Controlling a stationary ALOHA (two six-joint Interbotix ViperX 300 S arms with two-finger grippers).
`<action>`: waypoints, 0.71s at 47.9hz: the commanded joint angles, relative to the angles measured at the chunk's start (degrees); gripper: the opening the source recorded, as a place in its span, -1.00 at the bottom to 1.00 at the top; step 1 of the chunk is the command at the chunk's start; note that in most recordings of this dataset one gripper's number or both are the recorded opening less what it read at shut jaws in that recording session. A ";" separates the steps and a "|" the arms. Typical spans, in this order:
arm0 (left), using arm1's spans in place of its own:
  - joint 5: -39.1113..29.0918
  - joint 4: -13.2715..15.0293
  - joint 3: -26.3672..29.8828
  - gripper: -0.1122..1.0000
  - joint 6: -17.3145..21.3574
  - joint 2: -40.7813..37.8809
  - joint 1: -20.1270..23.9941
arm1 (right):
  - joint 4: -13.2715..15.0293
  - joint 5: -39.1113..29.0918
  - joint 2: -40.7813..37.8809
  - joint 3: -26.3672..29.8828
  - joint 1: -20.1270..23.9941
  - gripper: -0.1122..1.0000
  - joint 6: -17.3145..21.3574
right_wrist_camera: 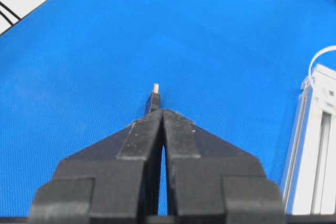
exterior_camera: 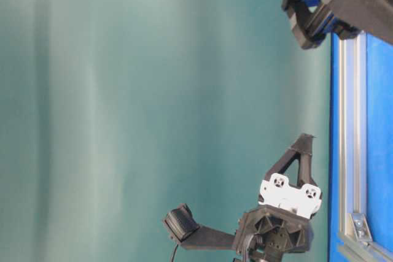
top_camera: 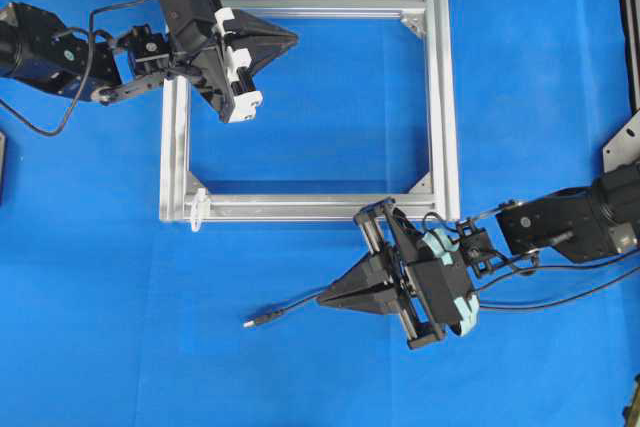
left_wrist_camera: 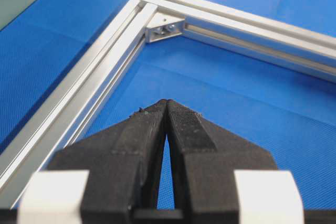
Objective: Insert the wire through the string loop located on the left side.
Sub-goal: 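Lift the black USB cable plug with the right gripper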
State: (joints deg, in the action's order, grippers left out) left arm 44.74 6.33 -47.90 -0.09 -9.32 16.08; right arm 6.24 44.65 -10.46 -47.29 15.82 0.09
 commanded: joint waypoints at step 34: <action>-0.97 -1.58 -0.35 -0.80 -0.18 3.08 -1.14 | -0.09 -3.25 3.43 1.67 0.88 -0.24 6.50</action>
State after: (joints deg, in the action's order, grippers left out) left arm 43.51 4.92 -48.96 -0.18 -7.82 15.03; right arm 6.24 41.57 -8.79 -46.41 16.44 6.15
